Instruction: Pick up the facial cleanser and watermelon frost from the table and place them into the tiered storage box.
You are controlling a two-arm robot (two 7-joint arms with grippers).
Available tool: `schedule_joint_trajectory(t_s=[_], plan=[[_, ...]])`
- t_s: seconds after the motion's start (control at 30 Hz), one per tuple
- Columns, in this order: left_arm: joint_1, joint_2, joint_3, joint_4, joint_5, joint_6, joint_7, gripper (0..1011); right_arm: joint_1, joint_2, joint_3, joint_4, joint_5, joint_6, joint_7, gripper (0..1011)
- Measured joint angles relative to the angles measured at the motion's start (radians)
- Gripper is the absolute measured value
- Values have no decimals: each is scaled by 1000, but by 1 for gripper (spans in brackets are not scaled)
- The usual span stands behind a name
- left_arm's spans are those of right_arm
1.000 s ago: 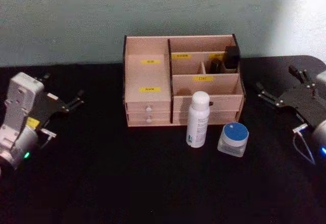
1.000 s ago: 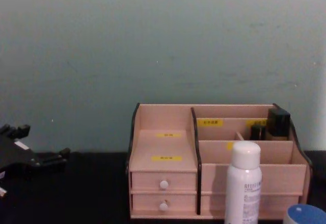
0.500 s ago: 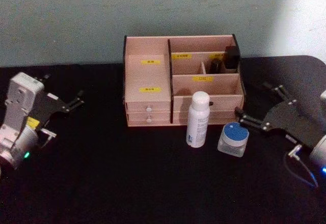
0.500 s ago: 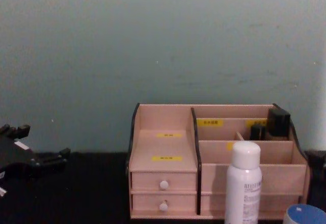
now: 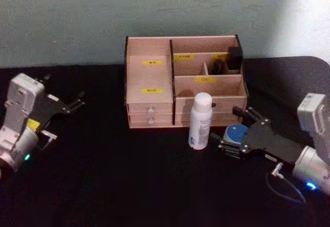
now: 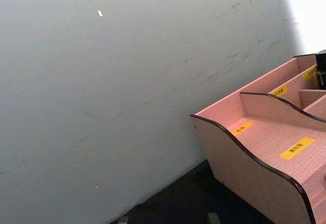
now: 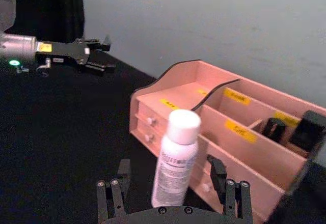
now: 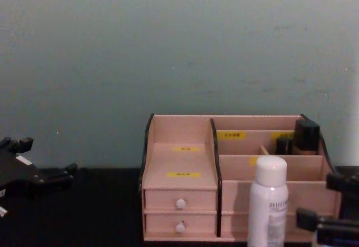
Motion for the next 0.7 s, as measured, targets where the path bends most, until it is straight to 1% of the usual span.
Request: schedule_joint_trajectory(t_s=[0.2,0.23,0.33,0.53,0.57,0.7], plan=[[0,0,0,0,0,0,0,1001,30,-36,-14,44,-3,19,26,1003],[0,0,0,0,0,0,0,1001,40,-48,-17,59,-7,22,30,1002],[0,0,0,0,0,0,0,1001,57,-68,-20,83,-16,27,37,1002],[0,0,0,0,0,0,0,1001,87,-103,-23,126,-33,32,53,1003],[0,0,0,0,0,0,0,1001,87,-103,-23,126,-33,32,53,1003],[0,0,0,0,0,0,0,1001,110,-130,-23,162,-39,38,63,1002]])
